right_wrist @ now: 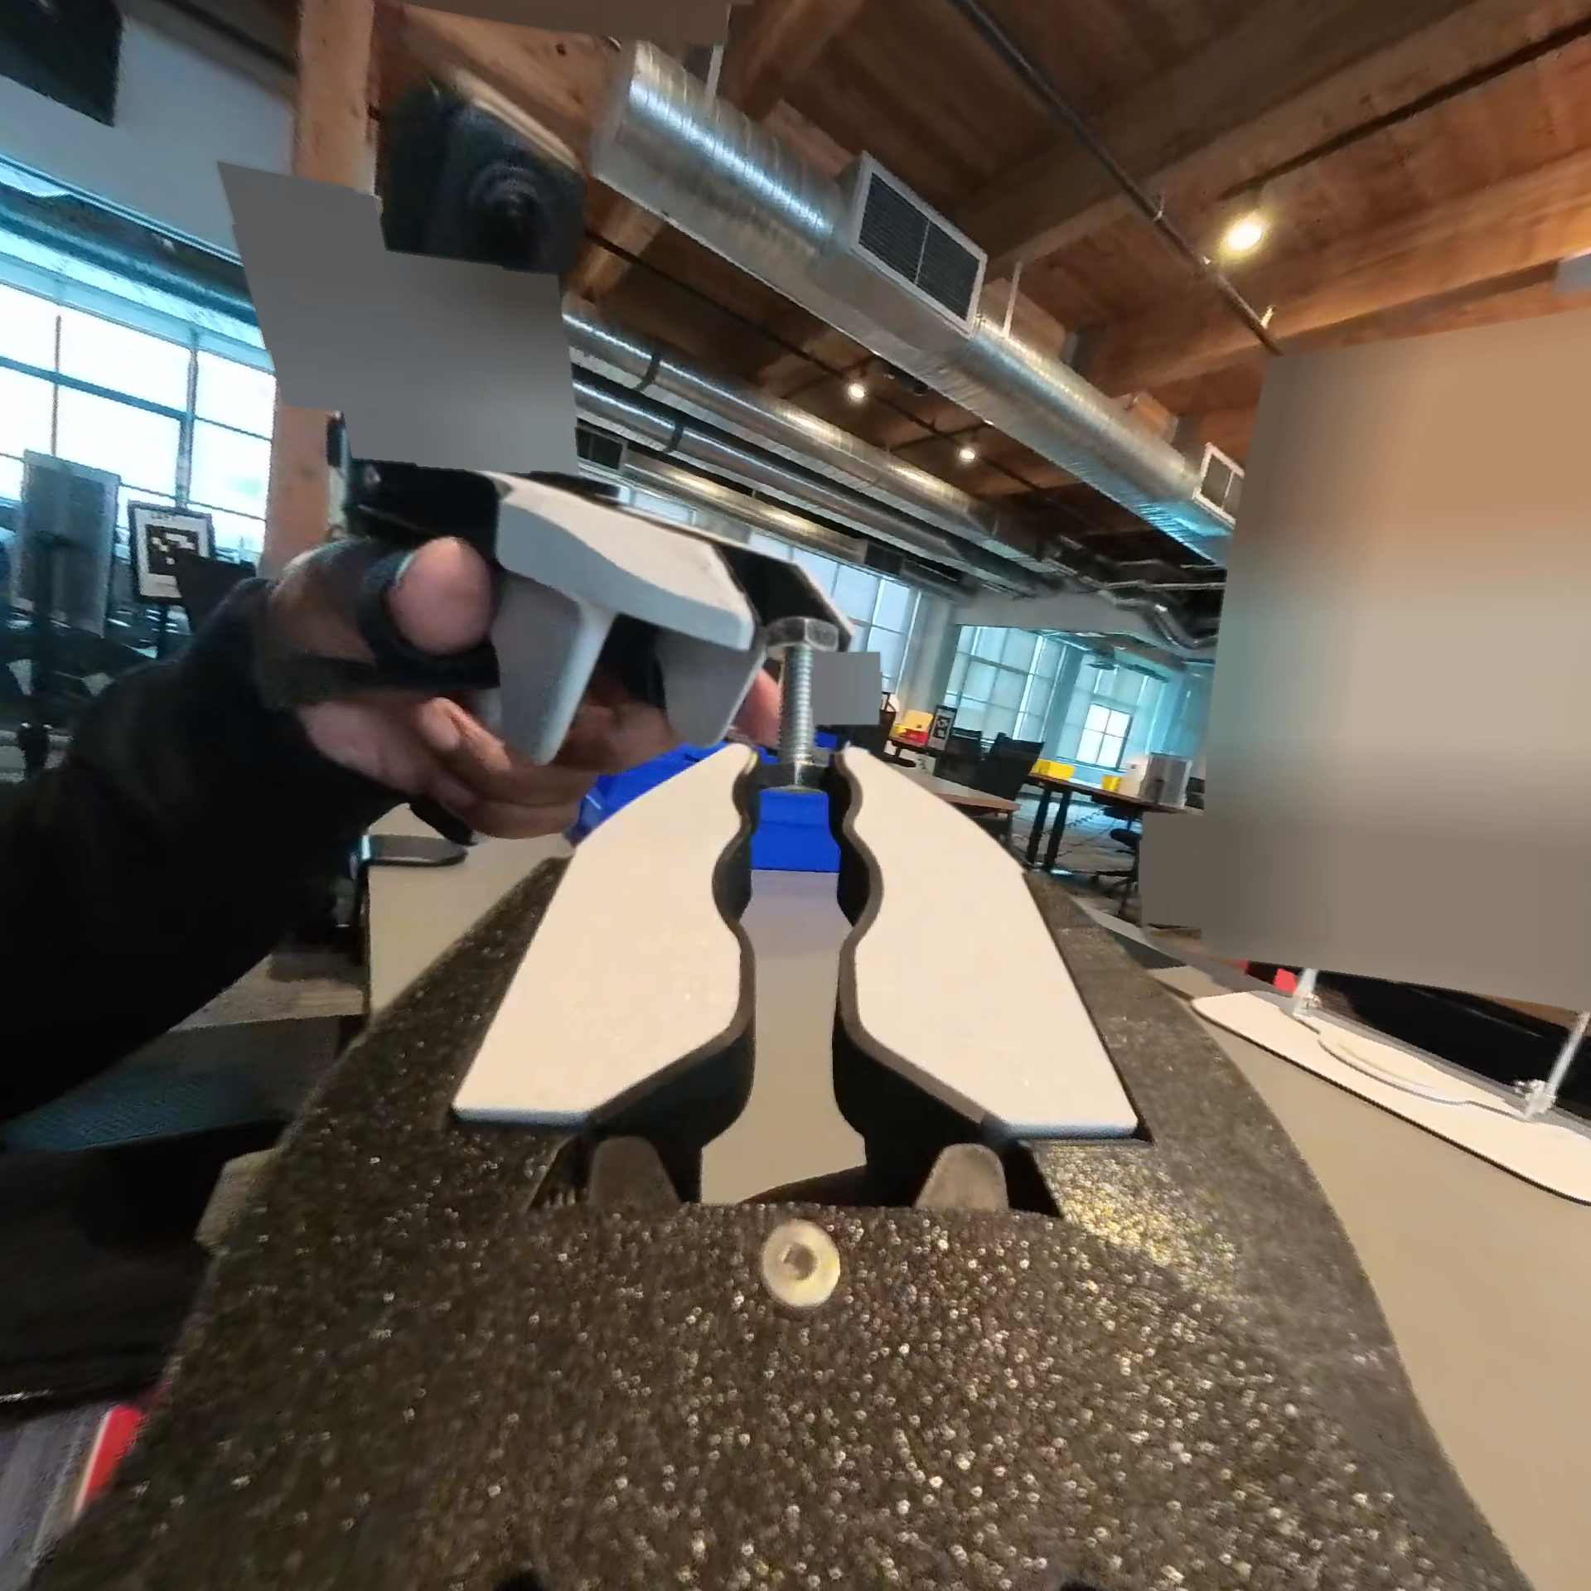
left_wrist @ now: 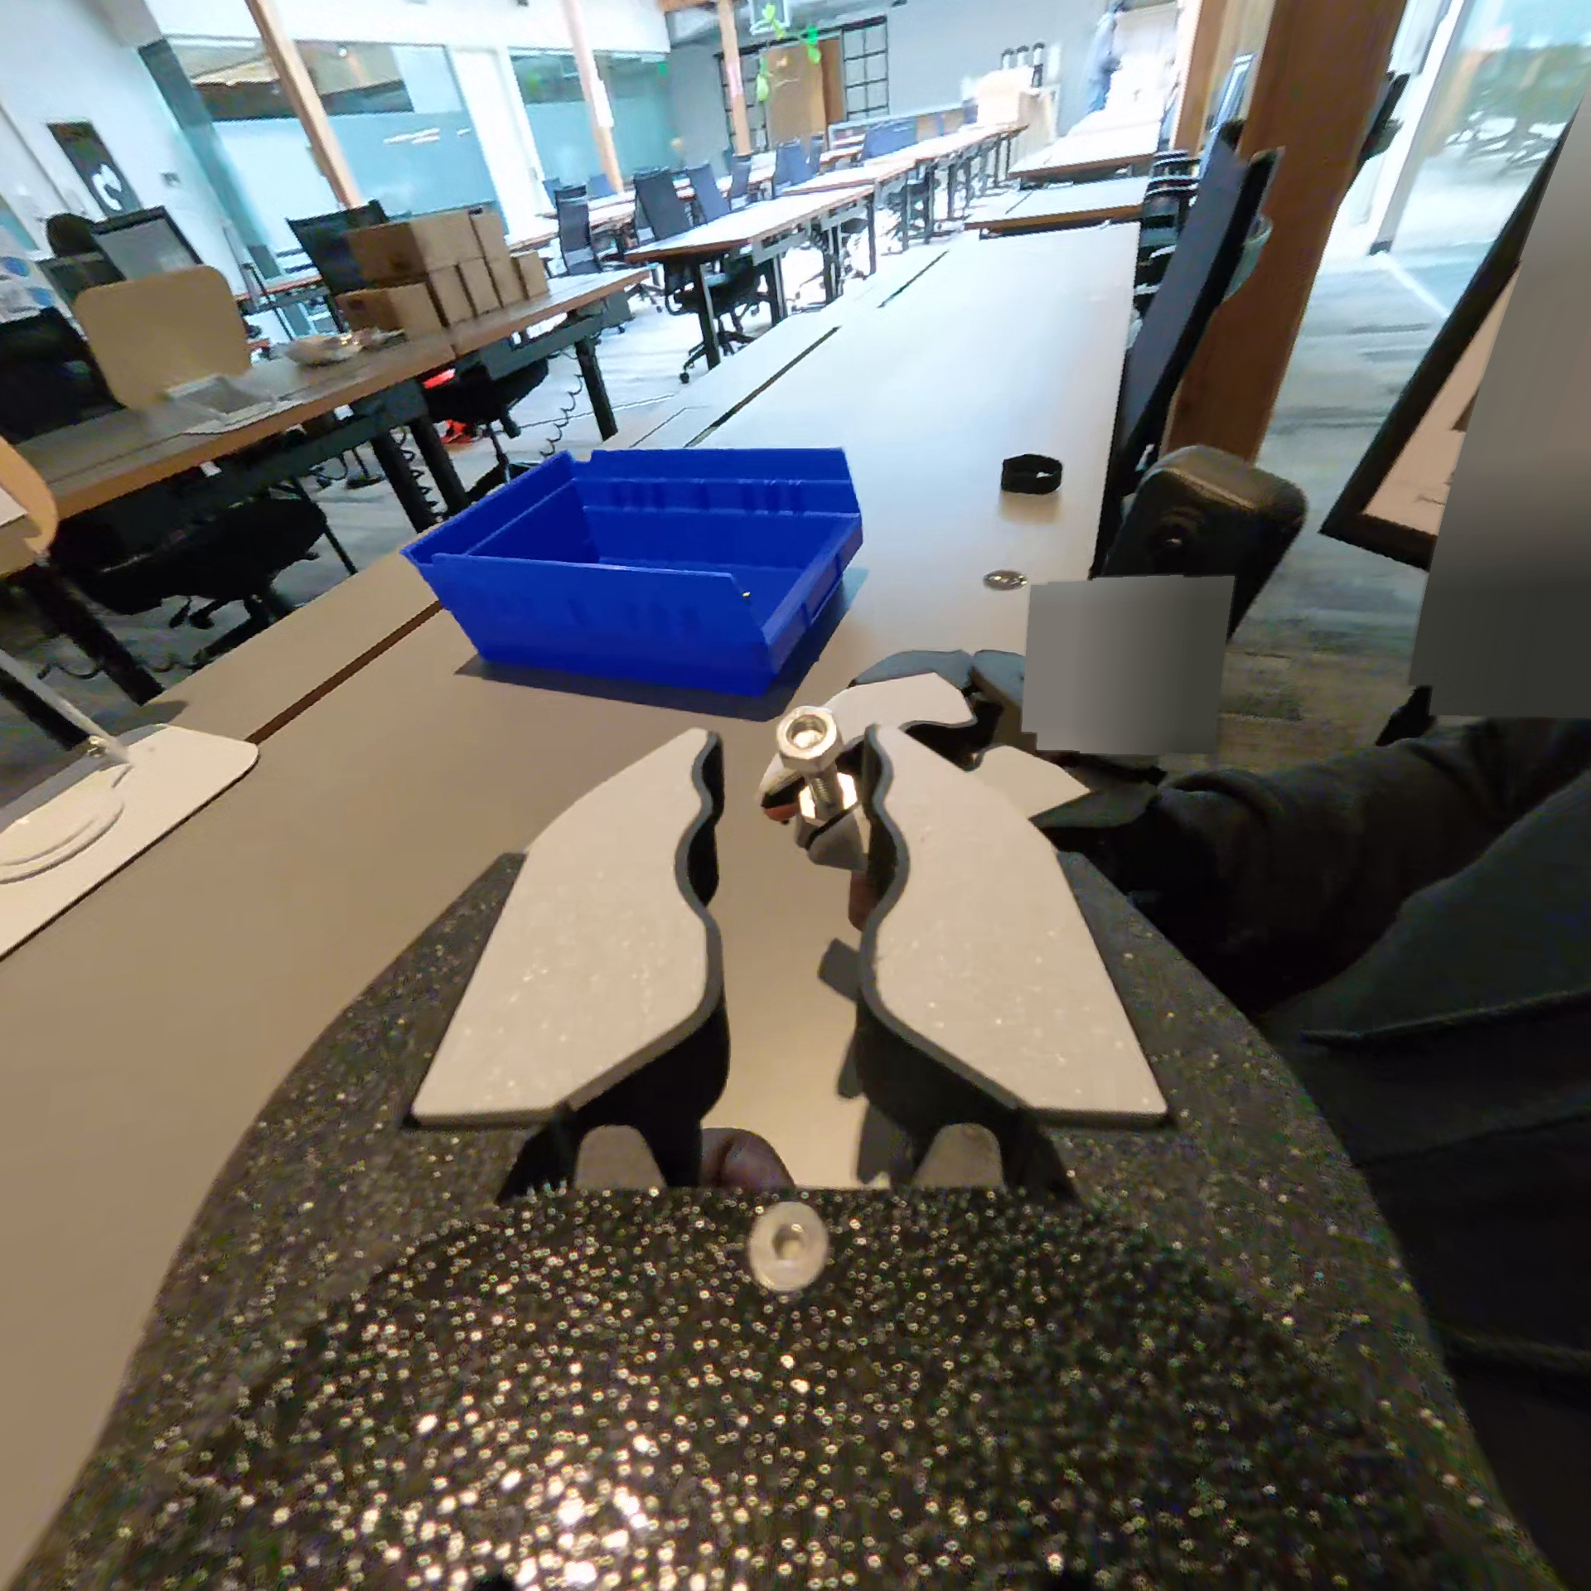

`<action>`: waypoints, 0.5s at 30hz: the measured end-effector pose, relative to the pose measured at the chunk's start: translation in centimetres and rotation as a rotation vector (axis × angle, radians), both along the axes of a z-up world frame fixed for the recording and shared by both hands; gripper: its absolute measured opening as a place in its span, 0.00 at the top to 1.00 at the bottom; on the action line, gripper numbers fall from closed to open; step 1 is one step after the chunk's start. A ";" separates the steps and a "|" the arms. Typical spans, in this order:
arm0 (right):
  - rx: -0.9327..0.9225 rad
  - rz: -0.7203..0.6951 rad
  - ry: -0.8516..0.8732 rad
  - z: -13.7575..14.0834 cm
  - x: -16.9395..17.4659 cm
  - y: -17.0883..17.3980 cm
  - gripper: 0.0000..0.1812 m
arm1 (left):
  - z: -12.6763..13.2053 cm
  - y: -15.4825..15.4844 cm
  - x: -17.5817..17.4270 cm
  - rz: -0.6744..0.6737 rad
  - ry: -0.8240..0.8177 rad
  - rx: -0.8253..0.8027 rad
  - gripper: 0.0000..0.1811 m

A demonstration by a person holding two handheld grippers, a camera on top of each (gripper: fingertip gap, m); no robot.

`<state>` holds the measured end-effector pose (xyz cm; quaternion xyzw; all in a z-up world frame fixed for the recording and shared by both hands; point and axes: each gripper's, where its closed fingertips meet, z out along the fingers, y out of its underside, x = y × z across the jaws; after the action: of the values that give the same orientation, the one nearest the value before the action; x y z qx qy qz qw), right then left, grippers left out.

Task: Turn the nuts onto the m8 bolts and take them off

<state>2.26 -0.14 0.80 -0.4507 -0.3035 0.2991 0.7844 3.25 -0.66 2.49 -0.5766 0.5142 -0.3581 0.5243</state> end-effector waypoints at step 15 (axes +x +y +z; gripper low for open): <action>-0.145 0.403 0.058 -0.3 -1.5 -2.5 0.92 | -0.3 -2.5 -0.5 -0.352 -0.065 0.224 0.92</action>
<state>0.72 -2.63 0.53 -0.4273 -0.3425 0.4837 0.6827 2.77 -3.12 2.17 -0.4041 0.6264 -0.4034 0.5306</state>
